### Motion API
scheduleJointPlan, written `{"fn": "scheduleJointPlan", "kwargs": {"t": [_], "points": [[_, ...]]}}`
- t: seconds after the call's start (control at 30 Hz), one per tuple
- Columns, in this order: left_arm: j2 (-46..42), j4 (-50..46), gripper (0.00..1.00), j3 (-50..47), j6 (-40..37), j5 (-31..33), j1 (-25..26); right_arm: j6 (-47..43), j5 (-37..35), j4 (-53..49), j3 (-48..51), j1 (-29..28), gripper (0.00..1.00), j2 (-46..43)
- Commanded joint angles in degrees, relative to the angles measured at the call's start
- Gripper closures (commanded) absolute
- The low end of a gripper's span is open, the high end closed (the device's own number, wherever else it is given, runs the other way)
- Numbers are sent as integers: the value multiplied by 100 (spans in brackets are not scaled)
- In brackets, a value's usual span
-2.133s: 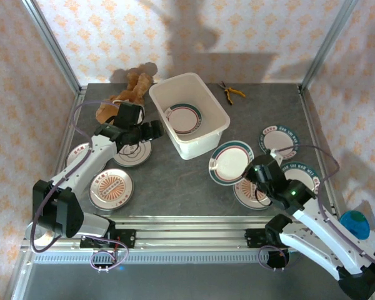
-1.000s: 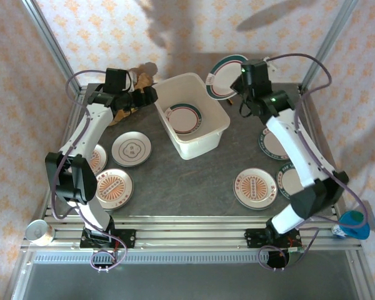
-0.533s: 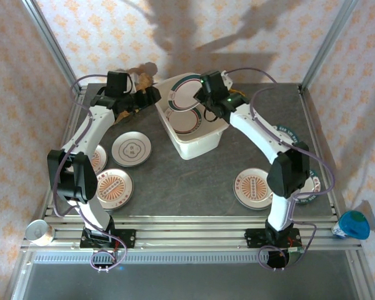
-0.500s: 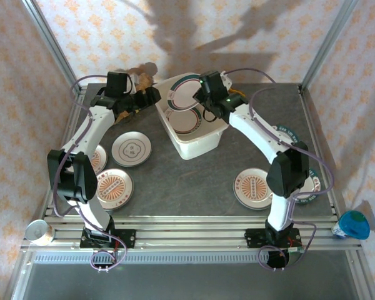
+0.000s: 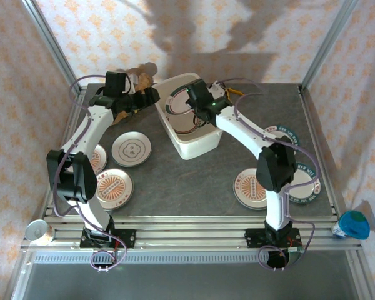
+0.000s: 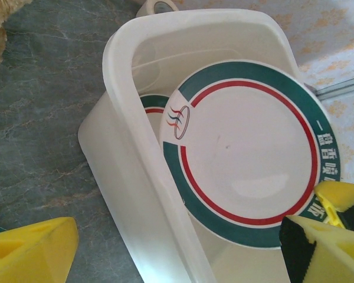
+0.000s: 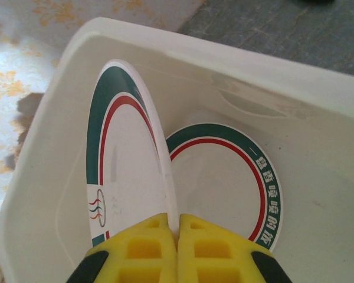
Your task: Place the plates into the plastic bin on the countertop
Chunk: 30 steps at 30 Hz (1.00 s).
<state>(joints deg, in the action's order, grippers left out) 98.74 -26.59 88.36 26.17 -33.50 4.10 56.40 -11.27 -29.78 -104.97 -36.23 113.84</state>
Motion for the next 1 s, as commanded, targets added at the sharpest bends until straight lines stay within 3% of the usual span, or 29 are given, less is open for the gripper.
{"fn": "scheduleJointPlan", "kwargs": {"t": [0.0, 0.47, 0.97], "points": [[14, -230, 10, 164, -224, -95, -94, 426, -529, -163, -363, -111, 100, 107], [-78, -531, 10, 79, -474, -70, -191, 1256, -952, -621, -658, -348, 100, 729], [-121, -514, 10, -134, -526, -39, -251, 1700, -771, -793, -635, -359, 100, 1221]]}}
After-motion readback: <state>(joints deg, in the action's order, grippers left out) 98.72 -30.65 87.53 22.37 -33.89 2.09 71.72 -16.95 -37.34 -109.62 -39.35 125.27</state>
